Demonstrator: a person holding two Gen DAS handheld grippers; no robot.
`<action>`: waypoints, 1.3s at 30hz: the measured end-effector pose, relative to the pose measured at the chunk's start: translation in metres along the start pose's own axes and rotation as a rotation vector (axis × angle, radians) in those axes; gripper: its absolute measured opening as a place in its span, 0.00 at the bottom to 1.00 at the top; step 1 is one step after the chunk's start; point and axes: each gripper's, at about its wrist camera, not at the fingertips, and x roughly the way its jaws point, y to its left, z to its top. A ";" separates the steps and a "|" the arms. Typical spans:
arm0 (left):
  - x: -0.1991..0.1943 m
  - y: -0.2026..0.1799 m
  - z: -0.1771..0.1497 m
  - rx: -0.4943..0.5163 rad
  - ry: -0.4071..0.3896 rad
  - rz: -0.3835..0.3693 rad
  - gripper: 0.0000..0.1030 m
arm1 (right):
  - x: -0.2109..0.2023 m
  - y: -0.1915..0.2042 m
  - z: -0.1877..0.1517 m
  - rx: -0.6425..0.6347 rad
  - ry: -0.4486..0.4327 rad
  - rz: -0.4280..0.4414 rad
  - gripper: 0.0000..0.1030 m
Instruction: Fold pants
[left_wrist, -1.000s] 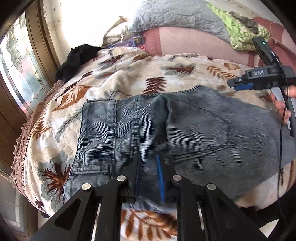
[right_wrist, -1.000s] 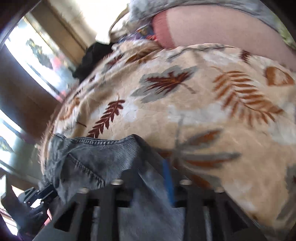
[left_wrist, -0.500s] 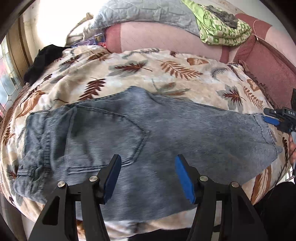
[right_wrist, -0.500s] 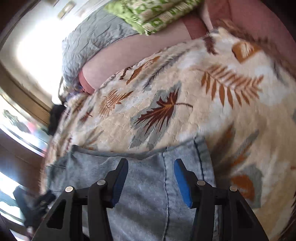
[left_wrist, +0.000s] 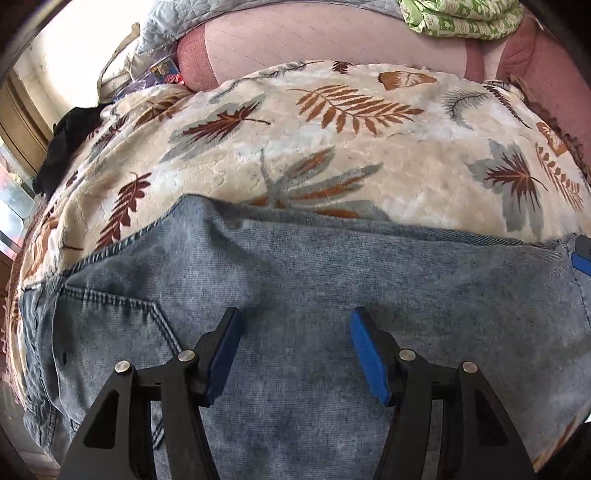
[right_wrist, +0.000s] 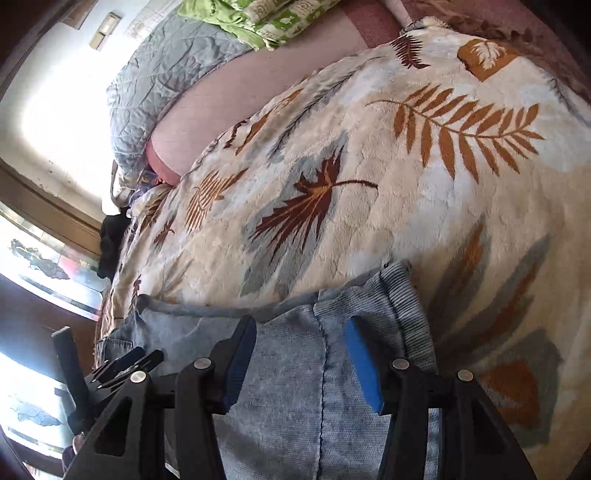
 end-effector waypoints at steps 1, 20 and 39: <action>0.002 -0.001 0.002 0.008 0.001 0.009 0.60 | 0.002 0.000 0.002 -0.012 -0.003 -0.019 0.47; -0.051 -0.029 -0.022 0.062 -0.063 0.016 0.79 | -0.046 0.001 -0.015 -0.132 -0.091 -0.046 0.13; -0.044 -0.081 -0.080 0.126 0.030 0.010 0.92 | -0.062 -0.005 -0.097 -0.254 0.059 -0.080 0.13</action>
